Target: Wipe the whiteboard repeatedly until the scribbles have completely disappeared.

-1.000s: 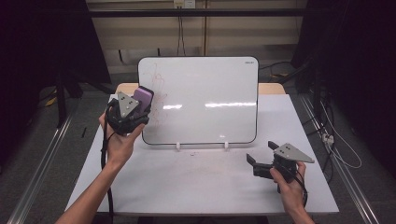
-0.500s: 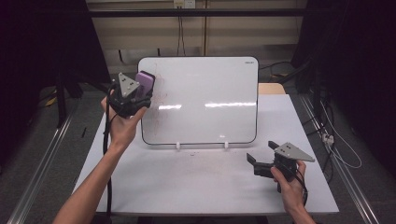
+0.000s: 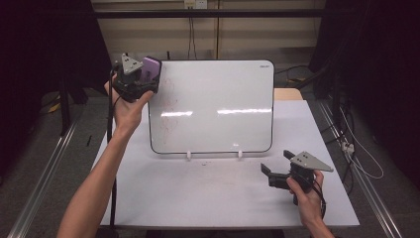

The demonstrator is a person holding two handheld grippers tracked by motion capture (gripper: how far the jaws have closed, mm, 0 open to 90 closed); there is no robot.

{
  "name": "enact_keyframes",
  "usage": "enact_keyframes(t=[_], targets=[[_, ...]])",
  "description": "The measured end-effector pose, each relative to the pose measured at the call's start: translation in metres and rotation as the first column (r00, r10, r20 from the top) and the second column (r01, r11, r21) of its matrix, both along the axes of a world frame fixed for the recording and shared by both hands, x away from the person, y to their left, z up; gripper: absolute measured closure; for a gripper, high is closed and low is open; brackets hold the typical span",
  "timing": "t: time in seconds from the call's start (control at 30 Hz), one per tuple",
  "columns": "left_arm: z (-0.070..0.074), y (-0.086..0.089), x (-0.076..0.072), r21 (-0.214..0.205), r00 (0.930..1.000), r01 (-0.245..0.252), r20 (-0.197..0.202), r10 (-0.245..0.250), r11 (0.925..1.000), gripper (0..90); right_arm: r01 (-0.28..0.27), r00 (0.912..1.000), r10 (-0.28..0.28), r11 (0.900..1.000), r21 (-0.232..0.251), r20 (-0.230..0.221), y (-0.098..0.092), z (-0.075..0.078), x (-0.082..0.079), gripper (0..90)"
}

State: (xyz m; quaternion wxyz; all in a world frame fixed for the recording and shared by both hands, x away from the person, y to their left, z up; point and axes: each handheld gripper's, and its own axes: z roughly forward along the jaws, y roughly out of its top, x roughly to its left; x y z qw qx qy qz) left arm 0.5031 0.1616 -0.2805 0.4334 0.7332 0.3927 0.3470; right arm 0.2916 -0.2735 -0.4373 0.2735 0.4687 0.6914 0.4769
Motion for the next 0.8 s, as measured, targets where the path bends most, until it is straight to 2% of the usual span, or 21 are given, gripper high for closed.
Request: enact_keyframes(t=[0.2,0.43,0.53,0.6,0.67,0.8], targets=[[-0.003,-0.005,0.009,0.03,0.9999,-0.013,-0.004,0.013,0.9995,41.3,-0.002,1.0,0.002,1.0,0.005,-0.004,0.0,0.0,0.0,4.7],[-0.007,-0.02,0.015,0.103,0.9988,-0.045,0.025,0.042,0.9936,41.4,-0.005,1.0,0.005,1.0,0.003,-0.003,0.0,0.0,0.0,4.8],[-0.009,-0.024,0.017,0.126,0.9985,-0.045,0.037,0.041,0.991,41.4,-0.008,1.0,0.009,0.9999,0.005,-0.005,0.0,0.0,0.0,4.7],[-0.01,-0.025,0.018,0.136,0.9984,-0.045,0.042,0.039,0.9898,41.4,-0.016,0.9998,0.016,0.9994,0.031,-0.013,-0.001,-0.001,0.0,4.6],[-0.011,-0.027,0.018,0.144,0.998,-0.048,0.048,0.042,0.9884,41.4,-0.014,0.9999,0.014,0.9997,0.021,-0.007,-0.002,0.0,0.001,4.5],[-0.015,-0.032,0.015,0.179,0.9991,-0.038,0.026,0.034,0.9831,41.4,-0.017,0.9998,0.017,0.9996,0.022,-0.009,-0.001,0.0,0.001,4.5]])
